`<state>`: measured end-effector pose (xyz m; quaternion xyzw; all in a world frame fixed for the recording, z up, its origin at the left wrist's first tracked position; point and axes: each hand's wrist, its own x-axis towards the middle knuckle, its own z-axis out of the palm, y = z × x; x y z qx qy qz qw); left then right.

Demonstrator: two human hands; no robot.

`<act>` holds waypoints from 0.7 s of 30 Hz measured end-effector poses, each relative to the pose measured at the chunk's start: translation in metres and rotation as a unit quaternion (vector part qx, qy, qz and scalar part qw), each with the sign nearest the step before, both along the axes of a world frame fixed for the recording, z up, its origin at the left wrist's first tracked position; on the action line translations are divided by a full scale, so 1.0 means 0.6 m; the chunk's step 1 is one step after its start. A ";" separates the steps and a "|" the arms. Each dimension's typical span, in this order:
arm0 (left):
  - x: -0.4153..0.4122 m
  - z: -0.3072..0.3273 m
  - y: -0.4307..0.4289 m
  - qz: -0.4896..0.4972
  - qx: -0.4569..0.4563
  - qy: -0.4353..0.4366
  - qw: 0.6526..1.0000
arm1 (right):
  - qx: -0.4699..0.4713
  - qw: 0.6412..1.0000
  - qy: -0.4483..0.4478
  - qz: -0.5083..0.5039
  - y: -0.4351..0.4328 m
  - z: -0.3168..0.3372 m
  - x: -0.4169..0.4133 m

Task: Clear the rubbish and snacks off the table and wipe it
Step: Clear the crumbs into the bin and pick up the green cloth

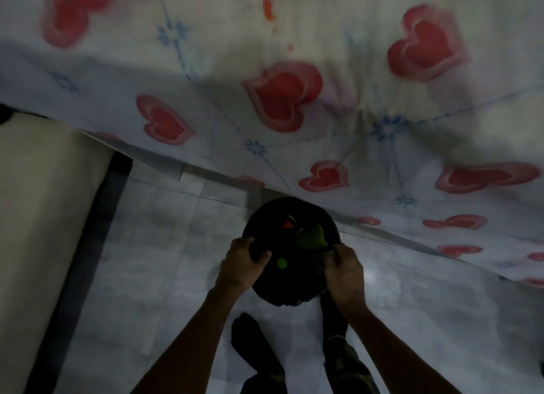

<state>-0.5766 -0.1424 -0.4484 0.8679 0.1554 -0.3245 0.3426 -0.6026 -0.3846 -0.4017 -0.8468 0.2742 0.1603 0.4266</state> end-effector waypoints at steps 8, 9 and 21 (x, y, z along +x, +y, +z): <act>0.037 0.324 -0.023 -0.181 -0.065 0.031 0.981 | 0.003 0.991 0.019 0.134 0.049 0.257 0.003; 0.045 0.364 -0.023 -0.193 -0.071 0.019 0.978 | -0.001 0.988 0.006 0.157 0.056 0.291 0.009; 0.147 0.799 -0.027 -0.229 -0.143 -0.102 0.957 | -0.051 0.973 -0.192 0.120 0.068 0.652 0.083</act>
